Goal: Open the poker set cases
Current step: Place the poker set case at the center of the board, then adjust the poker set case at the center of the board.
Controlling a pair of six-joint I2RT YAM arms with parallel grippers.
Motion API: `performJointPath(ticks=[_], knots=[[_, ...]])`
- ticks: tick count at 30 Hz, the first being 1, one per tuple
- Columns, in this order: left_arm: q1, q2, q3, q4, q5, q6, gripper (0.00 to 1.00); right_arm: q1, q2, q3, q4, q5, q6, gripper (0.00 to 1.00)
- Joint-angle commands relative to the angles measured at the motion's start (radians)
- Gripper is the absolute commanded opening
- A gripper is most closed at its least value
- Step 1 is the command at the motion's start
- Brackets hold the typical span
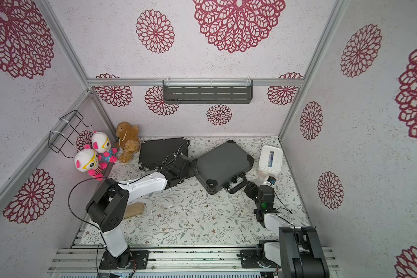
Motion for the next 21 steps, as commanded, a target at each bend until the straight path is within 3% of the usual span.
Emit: performJointPath(ticks=[1,9,21], knots=[[0.002,-0.017,0.0,0.138,0.099,-0.095,1.0,0.005,0.016,0.023,0.043,-0.025,-0.018,0.8],[0.002,0.05,0.005,0.269,0.194,-0.15,0.97,0.006,0.042,0.028,0.067,-0.058,-0.008,0.79],[0.004,0.229,0.175,0.255,0.252,-0.178,0.93,0.015,0.049,0.026,0.086,-0.082,0.003,0.79]])
